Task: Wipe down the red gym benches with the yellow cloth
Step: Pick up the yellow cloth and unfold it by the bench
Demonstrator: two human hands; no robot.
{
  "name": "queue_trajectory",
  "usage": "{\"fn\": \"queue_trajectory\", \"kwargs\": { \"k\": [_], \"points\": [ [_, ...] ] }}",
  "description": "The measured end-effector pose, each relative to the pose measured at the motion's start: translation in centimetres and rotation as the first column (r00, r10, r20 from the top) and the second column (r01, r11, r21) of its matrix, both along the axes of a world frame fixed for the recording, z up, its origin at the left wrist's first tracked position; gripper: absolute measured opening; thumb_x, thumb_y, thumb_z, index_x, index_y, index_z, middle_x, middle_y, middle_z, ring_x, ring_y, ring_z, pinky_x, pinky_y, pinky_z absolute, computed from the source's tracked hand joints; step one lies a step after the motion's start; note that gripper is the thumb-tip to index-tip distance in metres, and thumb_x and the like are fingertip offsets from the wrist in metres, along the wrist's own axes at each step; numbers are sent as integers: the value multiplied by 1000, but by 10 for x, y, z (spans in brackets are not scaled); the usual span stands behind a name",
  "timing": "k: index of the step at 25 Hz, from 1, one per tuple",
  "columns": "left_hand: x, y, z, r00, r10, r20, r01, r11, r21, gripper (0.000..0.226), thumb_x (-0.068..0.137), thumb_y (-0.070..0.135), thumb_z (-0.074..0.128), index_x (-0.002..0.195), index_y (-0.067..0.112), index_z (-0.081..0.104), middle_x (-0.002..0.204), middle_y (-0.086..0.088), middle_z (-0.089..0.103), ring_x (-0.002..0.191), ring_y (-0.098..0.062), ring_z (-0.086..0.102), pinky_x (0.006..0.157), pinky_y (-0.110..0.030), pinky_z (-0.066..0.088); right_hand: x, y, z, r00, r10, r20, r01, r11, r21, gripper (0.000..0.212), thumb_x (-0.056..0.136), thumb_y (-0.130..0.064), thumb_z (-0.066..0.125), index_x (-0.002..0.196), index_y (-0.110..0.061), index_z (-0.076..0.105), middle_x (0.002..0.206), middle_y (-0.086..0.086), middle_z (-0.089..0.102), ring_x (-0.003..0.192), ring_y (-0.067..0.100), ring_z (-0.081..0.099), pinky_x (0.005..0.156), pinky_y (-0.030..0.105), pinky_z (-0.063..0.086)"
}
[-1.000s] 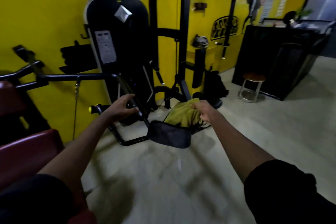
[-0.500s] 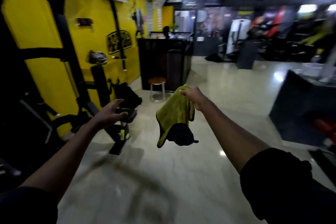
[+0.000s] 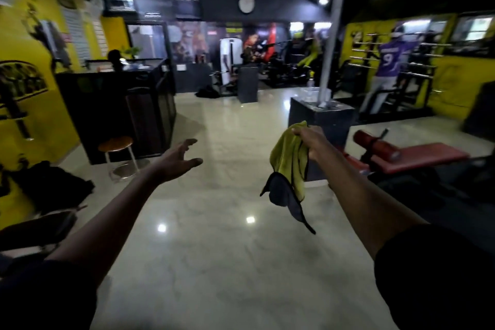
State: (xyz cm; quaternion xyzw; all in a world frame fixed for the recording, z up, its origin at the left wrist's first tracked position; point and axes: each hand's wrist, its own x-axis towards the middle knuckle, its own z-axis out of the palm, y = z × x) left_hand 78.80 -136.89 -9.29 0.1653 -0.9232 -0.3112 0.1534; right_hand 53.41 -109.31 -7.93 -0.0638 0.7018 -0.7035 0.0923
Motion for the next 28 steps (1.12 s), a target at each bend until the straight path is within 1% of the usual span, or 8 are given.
{"fn": "queue_trajectory", "kwargs": {
  "k": [5, 10, 12, 16, 19, 22, 24, 28],
  "points": [
    [-120, 56, -4, 980, -196, -16, 194, 978, -80, 69, 93, 34, 71, 152, 18, 38, 153, -3, 43, 139, -22, 44, 102, -31, 39, -56, 105, -4, 980, -195, -46, 196, 980, 18, 19, 77, -10, 72, 95, -2, 68, 96, 20, 71, 76, 25, 68, 75, 39, 59],
    [-232, 111, -3, 925, -379, -39, 373, 922, -105, 68, 92, 31, 72, 151, 15, 40, 153, -5, 45, 137, -23, 47, 106, -34, 39, -90, 184, -1, 928, -369, -48, 371, 927, 59, 20, 92, -21, 68, 106, -7, 64, 86, 9, 64, 68, 16, 59, 56, 25, 51],
    [-269, 129, -3, 901, -431, -54, 422, 899, -119, 68, 93, 27, 72, 151, 13, 40, 154, -7, 44, 138, -25, 45, 107, -32, 39, -109, 206, 1, 918, -396, -40, 398, 914, 77, 30, 90, -28, 71, 111, -9, 63, 95, 12, 67, 72, 18, 62, 52, 24, 50],
    [-362, 139, -9, 862, -504, -61, 494, 860, -130, 62, 93, 17, 72, 148, 11, 44, 150, -9, 48, 137, -25, 46, 93, -16, 32, -161, 225, 11, 861, -495, -115, 507, 851, 137, 28, 88, -19, 74, 110, -3, 66, 100, 13, 70, 86, 26, 68, 75, 33, 56],
    [-430, 133, 1, 843, -538, -23, 533, 839, -107, 68, 92, 24, 73, 150, 12, 42, 152, -9, 45, 138, -25, 45, 103, -27, 36, -205, 223, 25, 831, -543, -118, 555, 823, 123, 28, 81, -21, 78, 105, -8, 71, 102, 16, 73, 96, 32, 71, 89, 47, 58],
    [-504, 110, 8, 795, -606, -29, 603, 794, -77, 77, 83, 44, 77, 148, 18, 45, 147, -6, 51, 133, -24, 52, 109, -39, 43, -248, 216, 41, 801, -575, -167, 594, 799, 94, 4, 85, -14, 74, 88, -13, 72, 92, 13, 73, 92, 32, 72, 90, 50, 59],
    [-561, 95, 6, 767, -640, -56, 638, 769, -39, 83, 75, 58, 78, 144, 22, 48, 140, -4, 57, 127, -22, 57, 105, -49, 49, -270, 209, 52, 785, -588, -196, 609, 790, 71, 4, 89, -11, 71, 85, -14, 70, 87, 12, 71, 87, 28, 71, 88, 47, 59],
    [-641, 92, 14, 743, -666, -58, 666, 746, -29, 86, 74, 53, 79, 146, 20, 46, 140, -4, 57, 126, -22, 57, 102, -49, 51, -322, 195, 65, 781, -586, -216, 610, 791, 57, 4, 91, -13, 69, 89, -15, 72, 92, 10, 72, 89, 25, 71, 85, 40, 60]
  ]
}}
